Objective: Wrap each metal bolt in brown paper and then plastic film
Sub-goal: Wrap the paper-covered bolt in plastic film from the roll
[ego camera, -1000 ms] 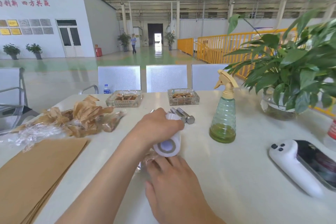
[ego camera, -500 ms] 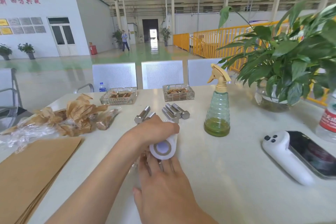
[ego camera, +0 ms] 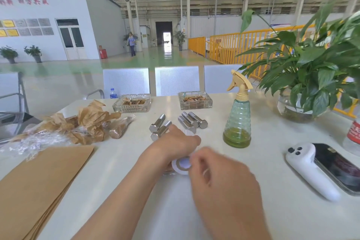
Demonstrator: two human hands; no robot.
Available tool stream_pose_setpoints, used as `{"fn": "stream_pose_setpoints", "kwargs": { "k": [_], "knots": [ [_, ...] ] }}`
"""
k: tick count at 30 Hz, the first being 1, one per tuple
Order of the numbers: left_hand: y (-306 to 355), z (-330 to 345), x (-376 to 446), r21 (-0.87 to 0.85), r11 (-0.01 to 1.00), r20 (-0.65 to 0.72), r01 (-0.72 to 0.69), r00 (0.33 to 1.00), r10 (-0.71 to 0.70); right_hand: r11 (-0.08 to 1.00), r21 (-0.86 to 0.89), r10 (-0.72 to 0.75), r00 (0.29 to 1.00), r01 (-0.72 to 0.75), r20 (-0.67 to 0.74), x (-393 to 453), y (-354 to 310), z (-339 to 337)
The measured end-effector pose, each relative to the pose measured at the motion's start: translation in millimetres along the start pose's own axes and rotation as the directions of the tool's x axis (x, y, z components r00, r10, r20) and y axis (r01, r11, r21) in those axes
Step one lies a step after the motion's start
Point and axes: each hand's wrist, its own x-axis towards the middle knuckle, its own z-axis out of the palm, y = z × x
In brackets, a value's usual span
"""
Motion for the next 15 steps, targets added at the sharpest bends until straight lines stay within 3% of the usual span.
{"fn": "stream_pose_setpoints", "kwargs": {
  "k": [1, 2, 6, 9, 12, 15],
  "knots": [
    [1.0, 0.6, -1.7, 0.010, 1.000, 0.000, 0.002, 1.000, -0.002, 0.992, 0.129, 0.025, 0.997, -0.014, -0.079, 10.5, 10.1, -2.9],
    [2.2, 1.1, -3.2, 0.032, 0.999, -0.005, -0.009, 1.000, 0.010, 0.974, 0.224, 0.044, 0.997, -0.031, -0.055, 21.0, 16.8, -2.5],
    [-1.8, -7.9, -10.9, -0.028, 0.992, 0.043, -0.119, 0.992, 0.120, 0.856, 0.507, -0.043, 0.964, -0.100, 0.262, 49.2, 28.7, 20.9],
    [-15.3, -17.6, -19.3, -0.253, 0.965, 0.114, -0.071, 0.988, 0.102, 0.859, 0.503, -0.090, 0.941, -0.091, 0.325, 59.9, 37.4, 30.2],
    [-29.6, -21.8, -20.2, -0.258, 0.962, 0.110, -0.094, 0.986, 0.125, 0.866, 0.496, -0.143, 0.918, -0.065, 0.370, 65.8, 41.2, 35.2],
    [-41.4, -24.6, -21.3, -0.250, 0.958, 0.100, -0.144, 0.980, 0.173, 0.878, 0.478, -0.165, 0.932, -0.011, 0.324, 68.1, 46.2, 38.3]
  ]
}}
